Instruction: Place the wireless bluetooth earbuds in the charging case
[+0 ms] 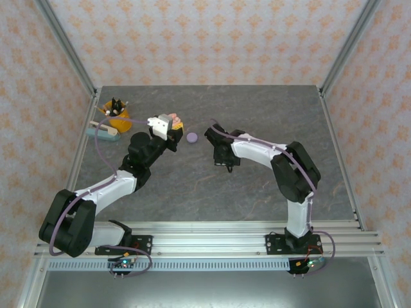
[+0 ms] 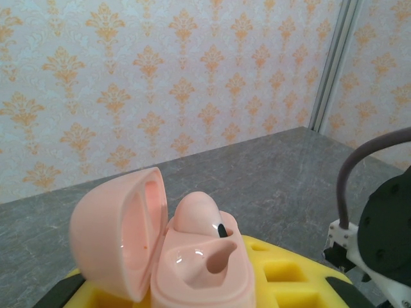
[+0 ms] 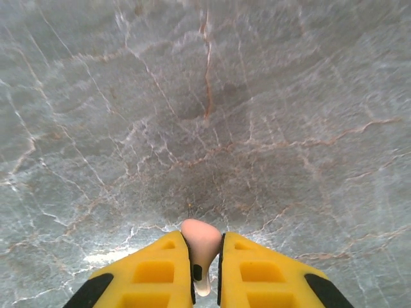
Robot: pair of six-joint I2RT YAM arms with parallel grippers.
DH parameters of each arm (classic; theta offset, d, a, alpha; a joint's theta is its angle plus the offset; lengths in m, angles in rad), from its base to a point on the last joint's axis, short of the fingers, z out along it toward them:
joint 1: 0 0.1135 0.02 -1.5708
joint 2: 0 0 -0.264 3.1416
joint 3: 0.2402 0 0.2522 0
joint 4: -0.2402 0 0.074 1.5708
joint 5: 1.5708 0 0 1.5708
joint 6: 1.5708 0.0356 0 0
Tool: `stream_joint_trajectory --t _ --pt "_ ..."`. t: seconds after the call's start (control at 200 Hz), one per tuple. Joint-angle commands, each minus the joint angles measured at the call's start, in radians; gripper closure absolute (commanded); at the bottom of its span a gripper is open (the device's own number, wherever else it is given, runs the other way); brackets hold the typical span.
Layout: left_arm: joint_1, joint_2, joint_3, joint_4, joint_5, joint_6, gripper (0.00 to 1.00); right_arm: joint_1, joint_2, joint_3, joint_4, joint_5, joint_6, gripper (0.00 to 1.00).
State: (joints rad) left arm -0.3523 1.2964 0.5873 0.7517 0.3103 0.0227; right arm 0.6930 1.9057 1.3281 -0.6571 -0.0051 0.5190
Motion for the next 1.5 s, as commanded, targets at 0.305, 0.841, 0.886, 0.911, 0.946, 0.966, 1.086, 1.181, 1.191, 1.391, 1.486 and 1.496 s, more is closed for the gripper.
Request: stream_joint_trajectory --t 0.305,0.841,0.886,0.911,0.946,0.966,1.086,1.181,1.191,1.391,1.486,1.496 --pt "0.009 0.022 0.024 0.029 0.029 -0.023 1.00 -0.005 -0.108 -0.091 0.149 0.080 -0.013 0.87" --pt "0.009 0.012 0.024 0.022 0.026 -0.023 1.00 -0.004 0.071 0.098 -0.123 -0.159 -0.206 0.88" --pt "0.009 0.011 0.023 0.022 0.026 -0.021 1.00 -0.004 0.087 0.129 -0.171 -0.161 -0.231 0.88" --pt "0.009 0.011 0.022 0.022 0.026 -0.021 1.00 -0.004 0.097 0.144 -0.193 -0.160 -0.243 0.88" --pt "0.009 0.011 0.023 0.024 0.027 -0.021 1.00 -0.004 0.106 0.161 -0.218 -0.159 -0.258 0.88" --pt "0.009 0.011 0.023 0.024 0.026 -0.021 1.00 -0.004 0.110 0.172 -0.233 -0.157 -0.265 0.88" --pt "0.008 0.012 0.022 0.031 0.024 -0.023 1.00 -0.004 0.142 0.221 -0.298 -0.135 -0.290 0.88" --pt "0.009 0.014 0.020 0.036 0.024 -0.024 1.00 -0.005 0.165 0.240 -0.323 -0.133 -0.288 0.87" --pt "0.008 0.014 0.020 0.036 0.024 -0.024 1.00 -0.005 0.166 0.243 -0.326 -0.134 -0.287 0.87" --pt "0.009 0.011 0.014 0.038 0.023 -0.024 1.00 -0.005 0.198 0.250 -0.331 -0.148 -0.275 0.87" --pt "0.009 0.010 0.011 0.038 0.022 -0.023 1.00 -0.005 0.201 0.244 -0.329 -0.147 -0.271 0.85" --pt "0.009 0.009 0.011 0.038 0.021 -0.023 1.00 -0.006 0.201 0.244 -0.329 -0.147 -0.270 0.84"
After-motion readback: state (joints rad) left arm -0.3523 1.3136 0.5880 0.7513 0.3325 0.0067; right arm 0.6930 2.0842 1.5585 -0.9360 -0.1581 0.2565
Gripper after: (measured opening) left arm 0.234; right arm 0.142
